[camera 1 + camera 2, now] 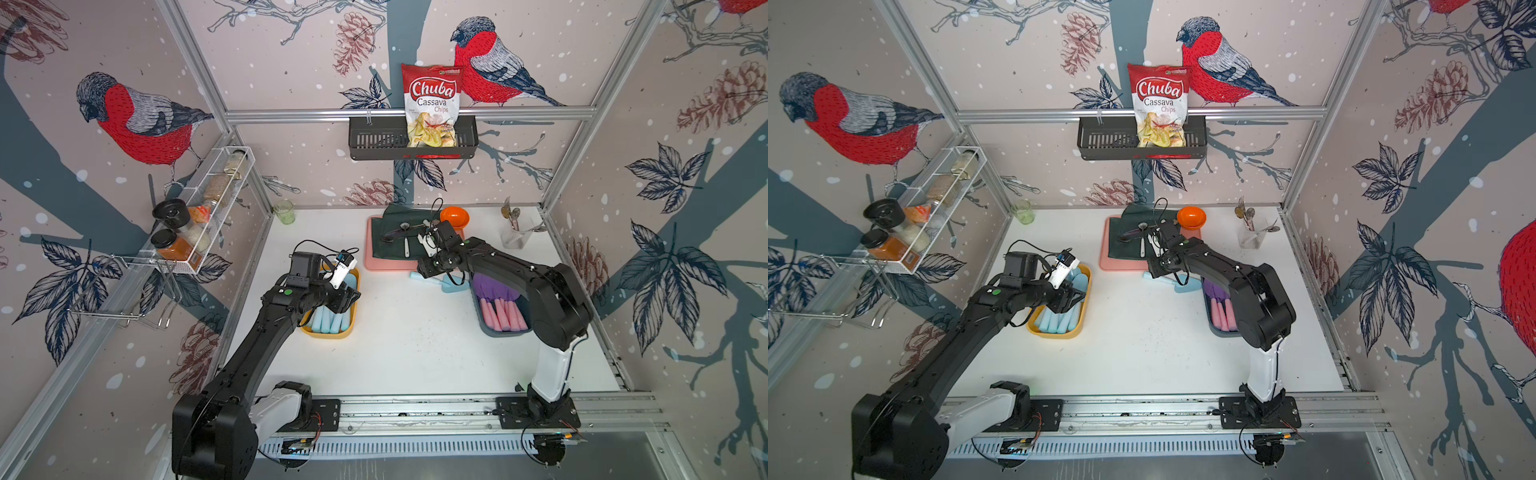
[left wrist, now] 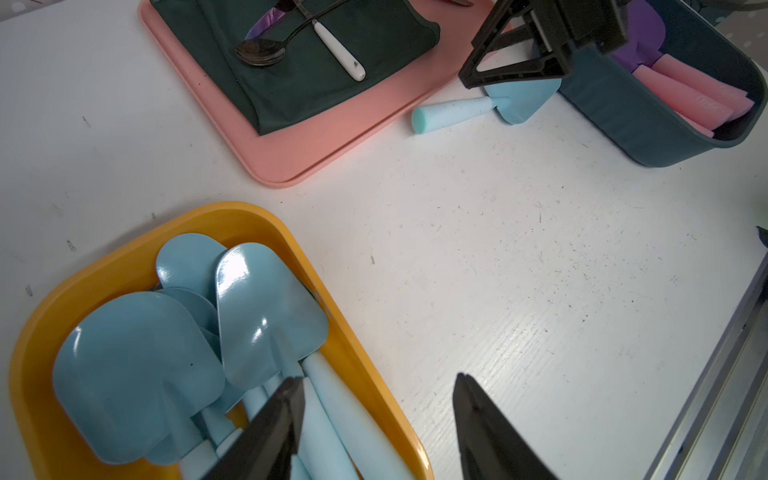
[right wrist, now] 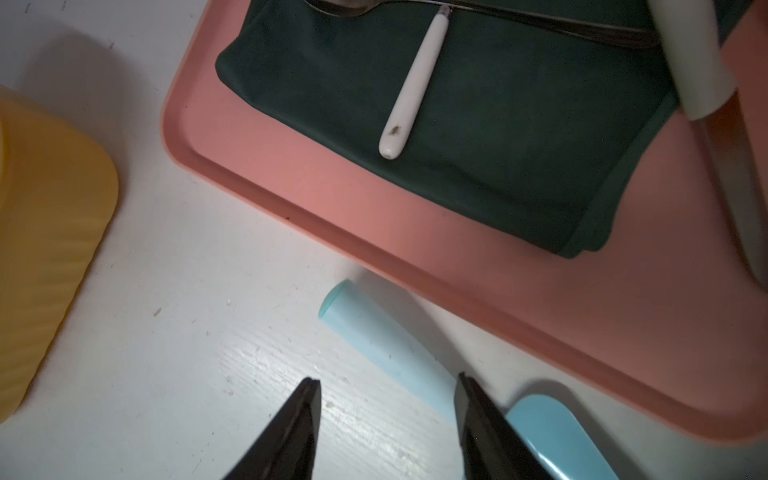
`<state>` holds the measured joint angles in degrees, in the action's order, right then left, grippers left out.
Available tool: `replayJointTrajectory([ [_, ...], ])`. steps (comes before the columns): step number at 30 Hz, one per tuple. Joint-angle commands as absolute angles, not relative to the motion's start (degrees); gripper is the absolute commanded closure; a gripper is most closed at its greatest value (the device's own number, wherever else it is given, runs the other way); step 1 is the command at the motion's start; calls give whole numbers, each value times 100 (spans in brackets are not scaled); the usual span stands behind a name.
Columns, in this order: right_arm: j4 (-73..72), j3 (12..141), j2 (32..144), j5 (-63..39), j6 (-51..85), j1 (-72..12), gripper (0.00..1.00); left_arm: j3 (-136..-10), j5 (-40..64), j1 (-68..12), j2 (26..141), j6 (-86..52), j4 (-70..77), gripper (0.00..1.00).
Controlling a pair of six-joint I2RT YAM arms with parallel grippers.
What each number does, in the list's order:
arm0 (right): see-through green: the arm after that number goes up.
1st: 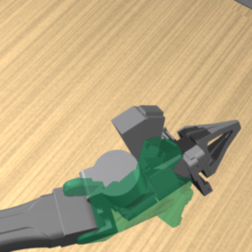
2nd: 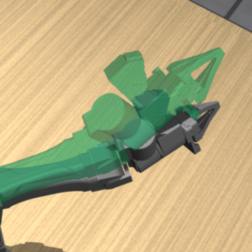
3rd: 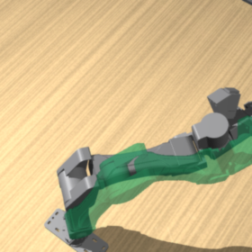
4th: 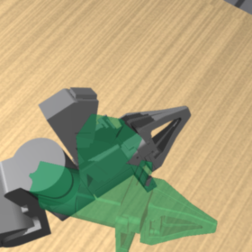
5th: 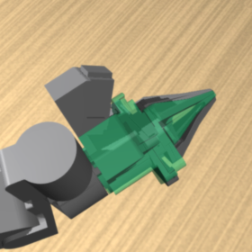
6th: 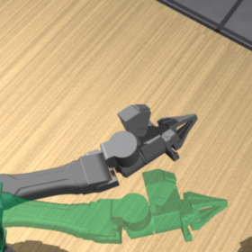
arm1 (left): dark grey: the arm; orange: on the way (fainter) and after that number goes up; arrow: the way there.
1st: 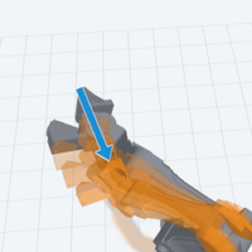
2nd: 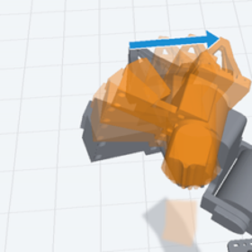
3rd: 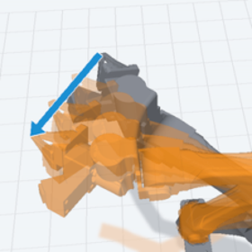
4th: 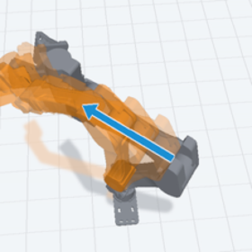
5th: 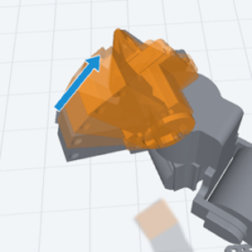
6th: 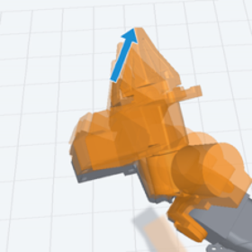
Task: Sort the small shovels by color and place them into the storage box
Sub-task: Adjust the shovel at the center of the board, then pick up the shovel from the center of the board.
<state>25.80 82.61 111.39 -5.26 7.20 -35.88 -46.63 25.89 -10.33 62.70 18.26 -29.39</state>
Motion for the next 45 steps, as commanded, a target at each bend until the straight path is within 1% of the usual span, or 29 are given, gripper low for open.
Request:
replayJointTrajectory([
  [1,2880,8620,11522,-554,519,-3611,42,-4589,2664,-1028,6147,1916,-2726,38],
  [5,2986,8839,11854,-601,536,-3718,41,-4484,2575,-1028,6003,1948,-2639,37],
  [11,2938,8659,11971,-746,687,-3998,43,-4416,2549,-1028,5940,1956,-2576,37],
  [20,2735,8328,11816,-811,1016,-4464,44,-4379,2623,-1019,5889,1955,-2575,37],
  [25,2565,8254,11522,-748,1127,-4605,43,-4417,2793,-1027,5952,1897,-2539,37],
  [30,2301,8056,10773,-569,1334,-4511,43,-4690,2950,-1044,6241,1408,-2332,37],
  [34,2051,7545,9947,-404,1753,-4272,44,-5005,2938,-1262,6584,963,-2118,38],
  [40,2096,6369,8641,-162,2653,-3758,46,-5664,2305,-2140,7310,569,-1921,37],
  [45,2056,5267,7260,-28,3125,-3486,46,-6545,1967,-2742,8236,151,-2055,38],
])
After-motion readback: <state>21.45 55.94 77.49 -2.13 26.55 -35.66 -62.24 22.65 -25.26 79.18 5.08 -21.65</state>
